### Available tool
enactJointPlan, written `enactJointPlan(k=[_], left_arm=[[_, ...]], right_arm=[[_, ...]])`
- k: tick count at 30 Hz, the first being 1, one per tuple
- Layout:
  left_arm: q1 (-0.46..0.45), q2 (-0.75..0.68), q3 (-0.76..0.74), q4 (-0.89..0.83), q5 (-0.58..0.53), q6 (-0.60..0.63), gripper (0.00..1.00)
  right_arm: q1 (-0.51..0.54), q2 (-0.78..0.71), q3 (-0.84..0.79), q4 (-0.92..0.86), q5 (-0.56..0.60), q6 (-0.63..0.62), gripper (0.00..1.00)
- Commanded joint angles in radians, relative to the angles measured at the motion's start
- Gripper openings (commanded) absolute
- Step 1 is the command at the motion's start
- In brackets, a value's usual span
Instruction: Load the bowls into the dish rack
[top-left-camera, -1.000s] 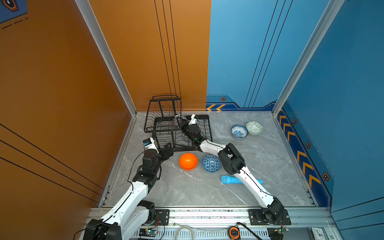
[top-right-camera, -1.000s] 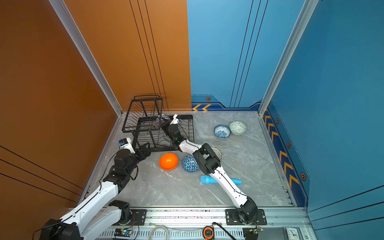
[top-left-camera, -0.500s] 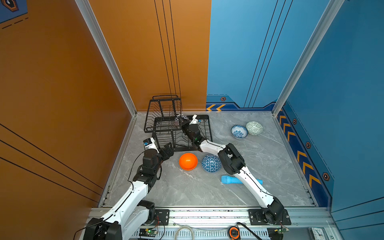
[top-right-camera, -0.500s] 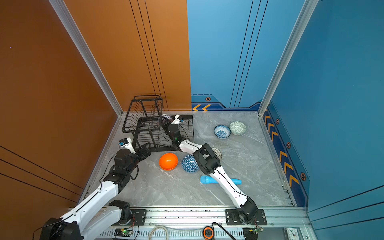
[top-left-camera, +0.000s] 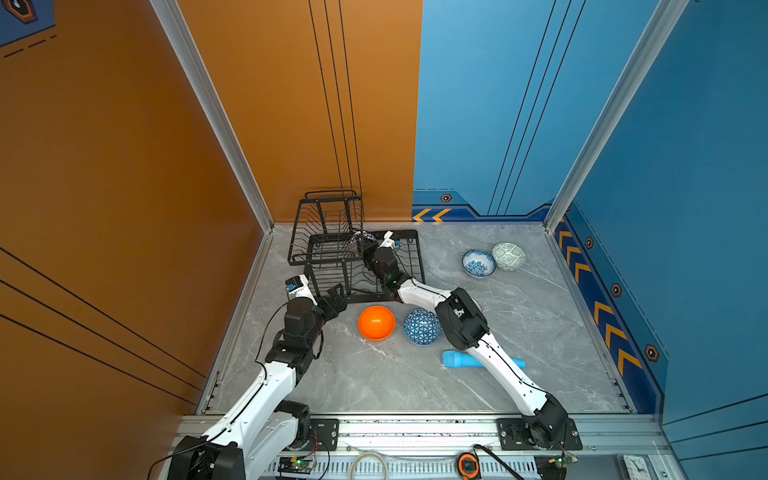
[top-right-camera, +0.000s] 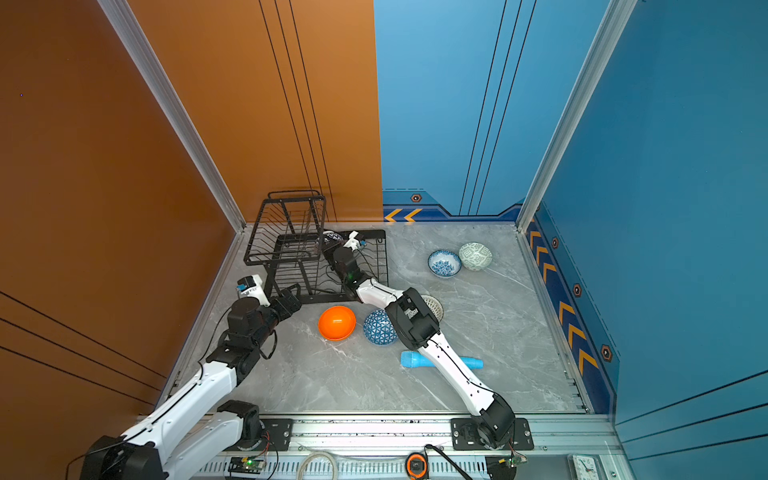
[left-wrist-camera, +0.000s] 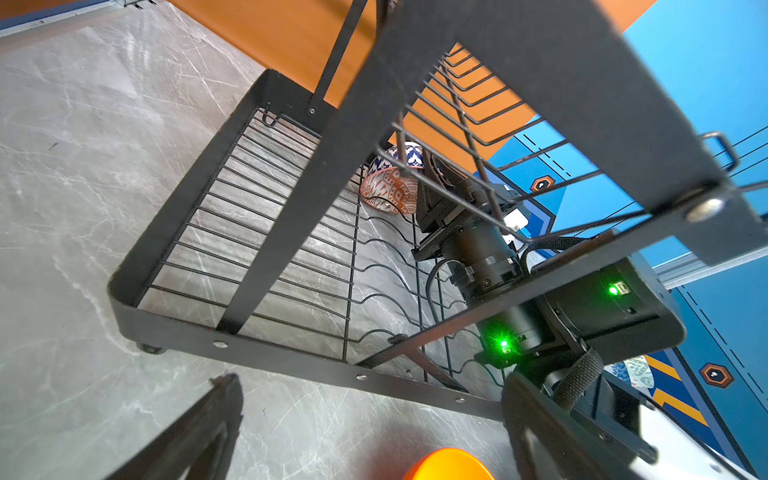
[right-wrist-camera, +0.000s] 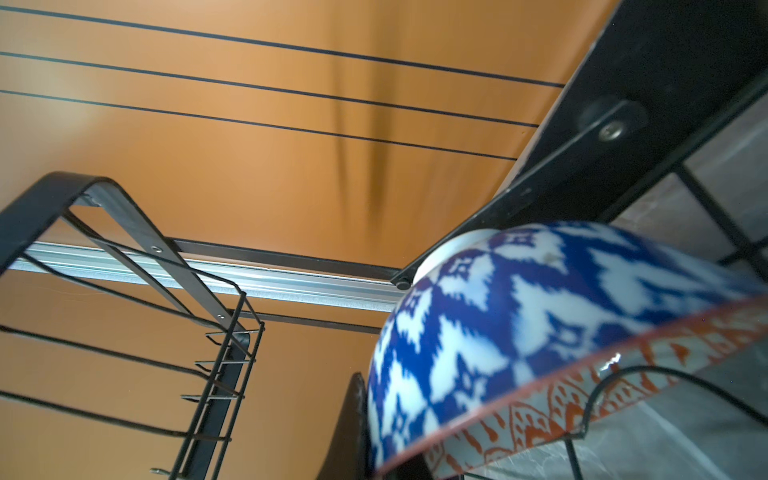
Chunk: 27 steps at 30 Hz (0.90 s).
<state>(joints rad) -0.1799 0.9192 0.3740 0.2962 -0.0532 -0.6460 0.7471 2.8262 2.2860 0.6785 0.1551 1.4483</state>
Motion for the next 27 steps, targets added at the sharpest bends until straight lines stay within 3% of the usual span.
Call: enactJointPlan(k=[1, 13, 18, 27], left_arm=[[0.011, 0.009, -0.004, 0.02, 0.02, -0.008, 0.98], [0.007, 0.005, -0.003, 0.019, 0.027, -0.004, 0.98], [0.0, 0.001, -0.002, 0.019, 0.024, -0.001, 0.98], [-0.003, -0.003, 0.003, 0.017, 0.029, 0.0, 0.98]], right_arm=[[0.006, 0.026, 0.01, -0.077, 0.003, 0.014, 0.01], [-0.003, -0.042, -0.034, -0.077, -0.017, -0.009, 0.05], [-0.006, -0.069, -0.054, -0.079, -0.022, -0.019, 0.17], [-0.009, -0.08, -0.054, -0.087, -0.023, -0.02, 0.23]])
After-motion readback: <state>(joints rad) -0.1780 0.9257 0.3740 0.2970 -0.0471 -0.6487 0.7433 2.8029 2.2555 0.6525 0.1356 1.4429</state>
